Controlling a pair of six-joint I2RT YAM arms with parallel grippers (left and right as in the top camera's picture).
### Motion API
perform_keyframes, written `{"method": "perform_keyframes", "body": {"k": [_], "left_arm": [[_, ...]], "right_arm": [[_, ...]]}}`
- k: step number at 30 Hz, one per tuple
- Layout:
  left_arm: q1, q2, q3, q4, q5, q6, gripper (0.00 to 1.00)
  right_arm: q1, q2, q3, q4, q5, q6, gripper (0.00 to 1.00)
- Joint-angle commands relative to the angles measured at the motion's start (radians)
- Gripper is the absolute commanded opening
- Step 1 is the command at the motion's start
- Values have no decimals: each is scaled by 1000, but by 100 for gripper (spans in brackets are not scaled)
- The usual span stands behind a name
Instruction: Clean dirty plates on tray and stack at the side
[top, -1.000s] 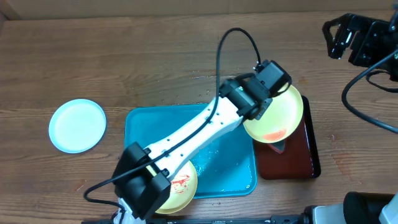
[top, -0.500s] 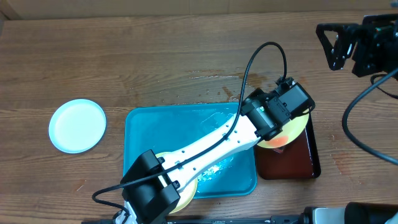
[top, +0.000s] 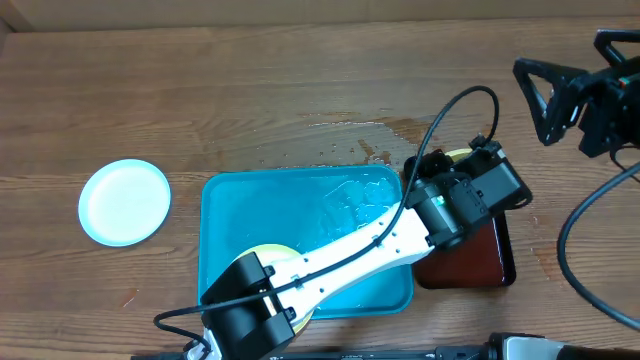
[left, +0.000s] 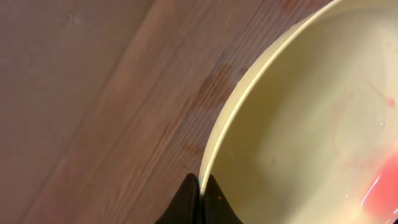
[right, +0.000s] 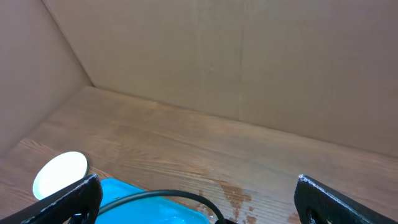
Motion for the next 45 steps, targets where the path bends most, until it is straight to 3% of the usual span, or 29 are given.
{"method": "perform_keyframes", "body": {"k": [1, 19, 24, 30, 37, 45], "left_arm": [[-8, 12, 28, 18, -94, 32, 4], [-43, 114, 28, 242, -410, 327, 4], [-51, 119, 28, 275, -410, 338, 4], [-51, 119, 28, 276, -409, 341, 4], [-51, 119, 28, 275, -410, 342, 4], [-51, 119, 28, 275, -407, 341, 4]], "right_arm": [[-5, -18, 22, 5, -9, -11, 100], [-5, -26, 22, -10, -9, -11, 100], [-5, -26, 22, -9, 3, -9, 100], [-6, -5, 20, -19, 465, 319, 100], [-7, 36, 19, -52, 852, 530, 100], [-138, 61, 19, -88, 894, 624, 100]]}}
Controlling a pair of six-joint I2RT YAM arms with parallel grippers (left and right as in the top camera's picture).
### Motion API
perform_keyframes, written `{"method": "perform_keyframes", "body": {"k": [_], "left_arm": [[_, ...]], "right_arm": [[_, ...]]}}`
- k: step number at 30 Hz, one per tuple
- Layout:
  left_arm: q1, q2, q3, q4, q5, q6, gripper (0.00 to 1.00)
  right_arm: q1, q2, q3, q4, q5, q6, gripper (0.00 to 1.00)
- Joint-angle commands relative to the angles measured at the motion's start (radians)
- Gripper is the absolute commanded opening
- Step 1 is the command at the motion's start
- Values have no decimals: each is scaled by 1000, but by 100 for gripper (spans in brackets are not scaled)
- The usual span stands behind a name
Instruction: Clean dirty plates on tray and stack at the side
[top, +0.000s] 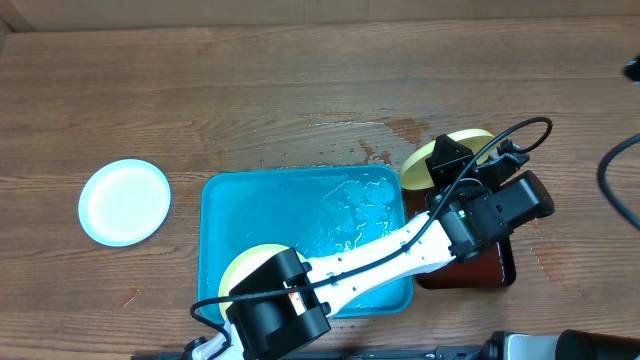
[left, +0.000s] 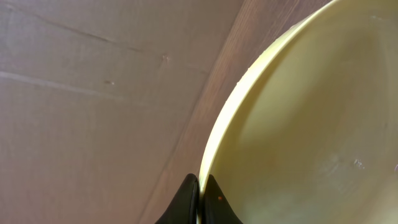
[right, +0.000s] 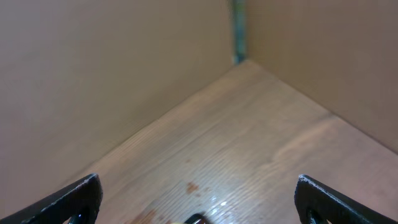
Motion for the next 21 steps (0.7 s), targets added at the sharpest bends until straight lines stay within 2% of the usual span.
{"method": "perform_keyframes", "body": {"k": [1, 4, 11, 21], "left_arm": [[-3, 7, 24, 6, -21, 4, 4], [-3, 7, 24, 6, -21, 4, 4], [-3, 7, 24, 6, -21, 4, 4], [-3, 7, 24, 7, -21, 3, 4]], "right_arm": [[-79, 5, 19, -13, 64, 90, 100], [-195, 16, 19, -42, 51, 140, 100], [-431, 45, 19, -59, -172, 130, 100], [-467, 51, 19, -59, -226, 127, 100]]}}
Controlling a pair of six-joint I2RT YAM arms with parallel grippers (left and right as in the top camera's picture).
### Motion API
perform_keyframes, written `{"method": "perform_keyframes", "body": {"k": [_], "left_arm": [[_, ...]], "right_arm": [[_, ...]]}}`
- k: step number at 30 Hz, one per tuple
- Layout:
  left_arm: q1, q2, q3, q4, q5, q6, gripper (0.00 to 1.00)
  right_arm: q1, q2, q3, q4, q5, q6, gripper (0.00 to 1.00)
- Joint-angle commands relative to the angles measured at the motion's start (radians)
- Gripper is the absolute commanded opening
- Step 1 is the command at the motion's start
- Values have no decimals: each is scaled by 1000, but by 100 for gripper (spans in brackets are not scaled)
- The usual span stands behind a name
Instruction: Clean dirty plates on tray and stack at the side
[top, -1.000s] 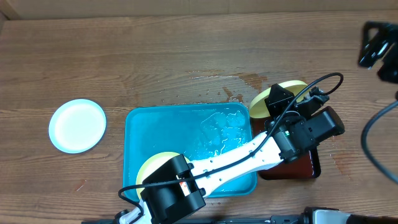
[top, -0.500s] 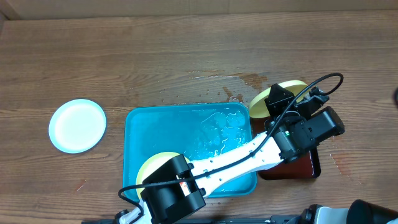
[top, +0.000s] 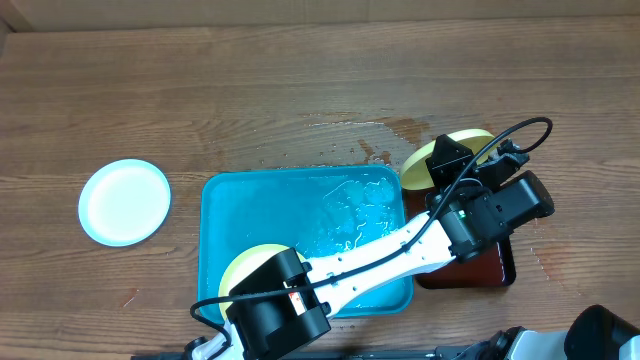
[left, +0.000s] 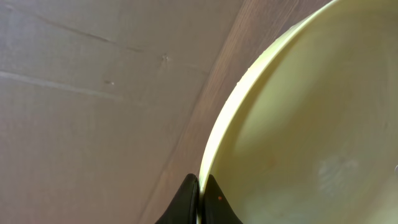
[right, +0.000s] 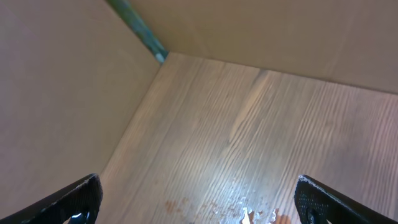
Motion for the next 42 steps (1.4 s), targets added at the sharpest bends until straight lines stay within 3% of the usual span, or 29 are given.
{"method": "perform_keyframes", "body": {"k": [1, 6, 11, 15, 23, 28, 31, 37, 42], "left_arm": [[-3, 7, 24, 7, -22, 4, 4], [-3, 7, 24, 6, -13, -19, 4], [-2, 7, 24, -61, 158, -105, 4], [-7, 7, 24, -45, 48, -110, 4], [13, -3, 43, -36, 30, -140, 4], [102, -28, 95, -93, 4, -208, 4], [169, -58, 145, -216, 137, -322, 4], [373, -130, 266, -470, 658, -614, 4], [549, -212, 277, -515, 954, -691, 4]], "right_arm": [[-6, -3, 19, 2, -27, 4, 100], [-6, -3, 19, 2, -46, 4, 100], [-6, -3, 19, 6, -65, -2, 100], [-6, -3, 19, 10, -87, -7, 100], [-6, -3, 19, 13, -121, -26, 100], [-6, -3, 19, 18, -162, -34, 100], [-6, -3, 19, 18, -179, -34, 100], [-5, 18, 19, 19, -262, -57, 100], [-5, 57, 18, -14, -339, -103, 100]]}}
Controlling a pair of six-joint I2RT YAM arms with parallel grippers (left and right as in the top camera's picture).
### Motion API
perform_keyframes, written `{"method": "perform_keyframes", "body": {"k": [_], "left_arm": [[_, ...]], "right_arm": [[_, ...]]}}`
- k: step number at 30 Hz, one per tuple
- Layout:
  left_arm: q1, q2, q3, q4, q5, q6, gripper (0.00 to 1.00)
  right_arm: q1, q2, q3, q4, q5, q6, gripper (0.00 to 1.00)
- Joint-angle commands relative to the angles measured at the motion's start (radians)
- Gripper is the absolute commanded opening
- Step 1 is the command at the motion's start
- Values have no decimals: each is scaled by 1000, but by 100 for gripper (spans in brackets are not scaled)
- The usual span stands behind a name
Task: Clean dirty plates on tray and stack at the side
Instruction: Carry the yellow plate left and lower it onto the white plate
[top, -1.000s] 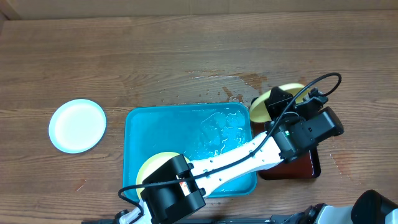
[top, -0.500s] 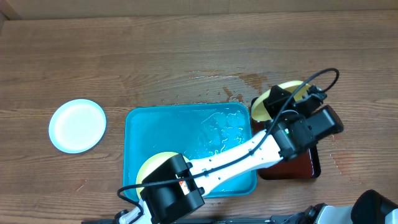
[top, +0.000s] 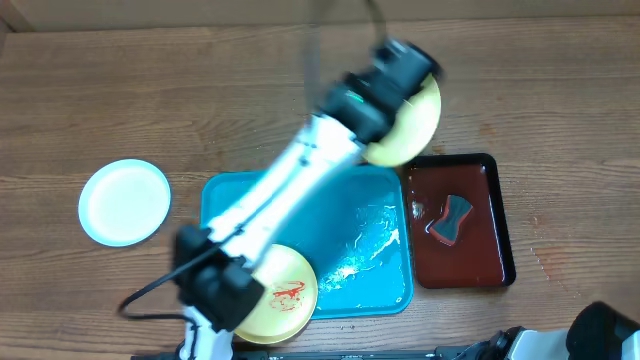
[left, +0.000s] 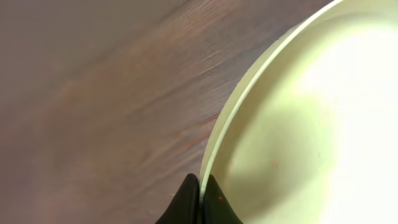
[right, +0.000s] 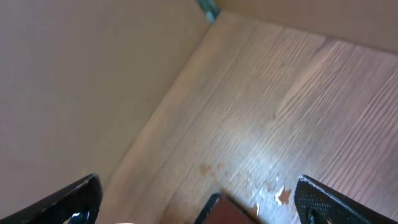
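My left gripper (top: 398, 75) is shut on the rim of a pale yellow plate (top: 408, 125), held above the table just beyond the blue tray's (top: 225, 215) far right corner. In the left wrist view, the black fingertips (left: 189, 193) pinch the yellow plate's (left: 298, 124) edge. A second yellow plate (top: 282, 290) with red smears lies in the tray's near left corner. A white plate (top: 125, 202) sits on the table at the left. My right gripper (right: 198, 200) is open and empty, high over the table's right side.
A dark red tray (top: 490, 190) holding a grey sponge (top: 450, 218) stands right of the blue tray; its corner (right: 217, 208) shows in the right wrist view. Water lies in the blue tray. Cardboard walls enclose the table's back and right.
My left gripper has carried the yellow plate from over the dark red tray to the far left, beyond the blue tray's corner. The sponge in the red tray is now uncovered.
First my left gripper held the yellow plate, pink smears inside it, over the red tray, with the open right gripper at the far right. Then the plate stood tilted there and the right gripper had left the overhead view. Now the plate is off the red tray.
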Motion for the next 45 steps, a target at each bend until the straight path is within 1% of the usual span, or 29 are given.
{"method": "perform_keyframes", "body": {"k": [1, 5, 6, 7, 10, 13, 16, 21, 26, 31, 34, 35, 38, 41, 42, 45], "left_arm": [[127, -121, 39, -30, 356, -161, 4], [281, -149, 38, -105, 494, -225, 5], [331, -149, 35, -133, 531, -225, 4], [412, -149, 17, -173, 570, -225, 4], [510, -150, -26, -213, 573, -232, 4], [584, -158, -90, -212, 573, -251, 5], [664, -184, -196, -177, 575, -293, 5], [777, -290, -438, -27, 688, -322, 5], [880, -462, -698, 108, 682, -352, 4], [1057, -622, -930, 211, 679, -423, 5], [1159, -648, -1014, 236, 679, -447, 4], [1214, -648, -1052, 250, 690, -448, 5], [1323, -646, -1119, 288, 720, -444, 4], [1418, -646, -1146, 310, 724, -444, 4], [1476, -646, -1146, 329, 723, -440, 4], [1559, -641, -1146, 349, 701, -454, 4]], "right_arm": [[0, 45, 8, -9, -102, -76, 100], [29, 53, -48, -9, -120, -90, 100], [41, 53, -65, -9, -120, -100, 100], [65, 54, -91, -9, -120, -109, 100], [103, 54, -126, -9, -119, -129, 100], [137, 54, -154, -9, -119, -134, 100], [171, 54, -179, -9, -119, -150, 100], [212, 54, -220, -9, -116, -156, 100], [237, 54, -245, -8, -116, -156, 100], [243, 54, -271, -9, -122, -159, 100], [243, 54, -291, -9, -143, -182, 100], [243, 54, -306, -9, -150, -182, 100], [243, 54, -329, -9, -150, -182, 100], [243, 54, -346, -9, -150, -182, 100], [243, 54, -349, -9, -150, -184, 100], [243, 54, -349, -9, -150, -186, 100]]}}
